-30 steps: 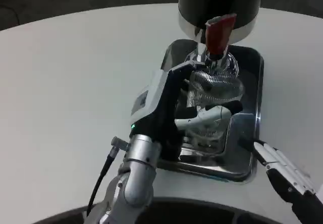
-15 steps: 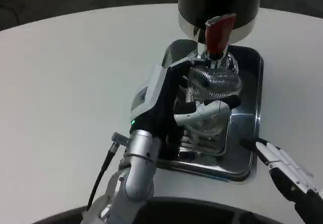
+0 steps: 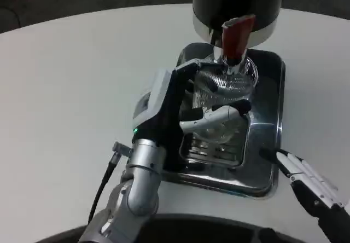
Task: Grasp the cup under the faucet to collect the drink, then remove the cup.
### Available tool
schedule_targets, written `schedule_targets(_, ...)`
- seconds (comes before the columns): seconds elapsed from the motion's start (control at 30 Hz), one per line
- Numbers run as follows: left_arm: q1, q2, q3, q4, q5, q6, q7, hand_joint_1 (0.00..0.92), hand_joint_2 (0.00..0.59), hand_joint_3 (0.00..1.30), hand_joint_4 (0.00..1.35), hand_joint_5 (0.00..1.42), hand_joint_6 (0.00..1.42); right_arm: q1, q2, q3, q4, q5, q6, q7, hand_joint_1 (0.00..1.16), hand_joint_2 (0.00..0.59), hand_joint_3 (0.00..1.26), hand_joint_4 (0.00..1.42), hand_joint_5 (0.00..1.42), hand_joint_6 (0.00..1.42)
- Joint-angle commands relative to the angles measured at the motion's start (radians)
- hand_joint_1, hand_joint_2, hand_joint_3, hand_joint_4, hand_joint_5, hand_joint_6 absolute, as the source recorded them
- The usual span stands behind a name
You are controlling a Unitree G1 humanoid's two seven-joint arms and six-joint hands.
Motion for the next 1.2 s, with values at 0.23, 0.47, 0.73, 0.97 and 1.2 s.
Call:
schedule_targets(0.23, 0.035, 0.029, -0.009, -0.013, 0.004, -0.003, -0.002, 0.479, 0.144, 0.77, 0.91, 1.02, 0.88, 0.001, 0.001, 0.009, 0.002, 0.004, 0.008, 0.003, 0.71, 0.498, 0.06, 0.02, 0.0, 0.0)
schedule_targets(0.47, 0.042, 0.027, -0.02, -0.017, 0.007, -0.002, -0.004, 0.475, 0.144, 0.77, 0.89, 1.01, 0.86, 0.008, 0.0, 0.006, 0.002, 0.008, 0.005, 0.002, 0.71, 0.499, 0.06, 0.02, 0.0, 0.0)
schedule_targets(0.73, 0.048, 0.03, -0.027, -0.021, 0.006, -0.001, -0.014, 0.44, 0.135, 0.63, 0.56, 0.79, 0.82, 0.011, 0.002, 0.004, 0.002, 0.011, 0.002, -0.001, 0.71, 0.499, 0.07, 0.02, 0.0, 0.0)
schedule_targets(0.97, 0.056, 0.034, -0.033, -0.026, -0.001, -0.009, -0.029, 0.4, 0.125, 0.37, 0.22, 0.59, 0.67, 0.012, 0.004, 0.001, 0.003, 0.017, -0.002, -0.005, 0.71, 0.499, 0.07, 0.02, 0.0, 0.0)
schedule_targets(1.2, 0.064, 0.036, -0.034, -0.045, -0.008, -0.018, -0.038, 0.393, 0.114, 0.25, 0.14, 0.52, 0.58, 0.017, 0.008, -0.001, 0.002, 0.024, -0.009, -0.009, 0.71, 0.499, 0.07, 0.02, 0.0, 0.0)
